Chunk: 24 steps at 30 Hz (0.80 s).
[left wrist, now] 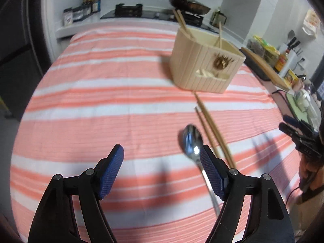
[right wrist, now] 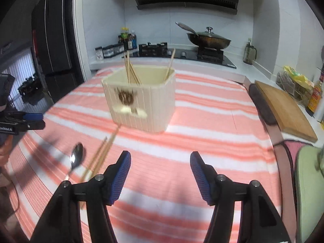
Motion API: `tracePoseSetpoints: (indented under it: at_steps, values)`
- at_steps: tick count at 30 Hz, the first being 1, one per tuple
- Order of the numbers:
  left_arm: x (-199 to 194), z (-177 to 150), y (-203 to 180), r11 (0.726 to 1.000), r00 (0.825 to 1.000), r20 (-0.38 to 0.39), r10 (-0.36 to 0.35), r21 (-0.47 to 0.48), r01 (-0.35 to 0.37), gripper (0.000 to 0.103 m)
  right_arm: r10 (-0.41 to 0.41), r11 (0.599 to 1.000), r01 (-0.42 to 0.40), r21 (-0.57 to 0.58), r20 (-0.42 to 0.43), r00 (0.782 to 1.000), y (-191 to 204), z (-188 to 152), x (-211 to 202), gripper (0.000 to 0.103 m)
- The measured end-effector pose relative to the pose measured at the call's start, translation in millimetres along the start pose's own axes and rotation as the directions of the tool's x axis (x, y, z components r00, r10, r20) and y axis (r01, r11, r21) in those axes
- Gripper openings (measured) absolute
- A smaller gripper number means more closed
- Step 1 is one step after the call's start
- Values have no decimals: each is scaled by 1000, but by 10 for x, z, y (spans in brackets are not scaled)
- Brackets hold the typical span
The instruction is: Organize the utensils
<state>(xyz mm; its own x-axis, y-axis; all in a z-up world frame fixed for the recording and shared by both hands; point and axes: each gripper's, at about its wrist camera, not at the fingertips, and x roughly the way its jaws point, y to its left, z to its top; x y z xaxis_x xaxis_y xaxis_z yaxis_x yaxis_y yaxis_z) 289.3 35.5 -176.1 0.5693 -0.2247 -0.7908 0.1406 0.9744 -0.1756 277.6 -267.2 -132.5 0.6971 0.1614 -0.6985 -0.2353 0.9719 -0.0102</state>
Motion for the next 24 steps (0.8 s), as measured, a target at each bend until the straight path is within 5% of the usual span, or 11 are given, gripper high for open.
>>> tracePoseSetpoints:
  at_steps: [6, 12, 18, 24]
  values:
    - [196, -294, 153, 988, 991, 18, 136, -82, -134, 79, 18, 995, -10, 97, -80, 997, -13, -483, 107, 62]
    - [367, -316, 183, 976, 976, -11, 218, -22, -218, 86, -76, 992, 86, 93, -102, 992, 19, -528, 210, 63]
    - [470, -356, 246, 971, 972, -15, 235, -47, -236, 101, -82, 988, 100, 119, -150, 985, -14, -619, 349, 63]
    - [494, -367, 218, 968, 968, -4, 249, -34, -249, 103, -95, 988, 112, 104, -153, 984, 12, -661, 367, 64]
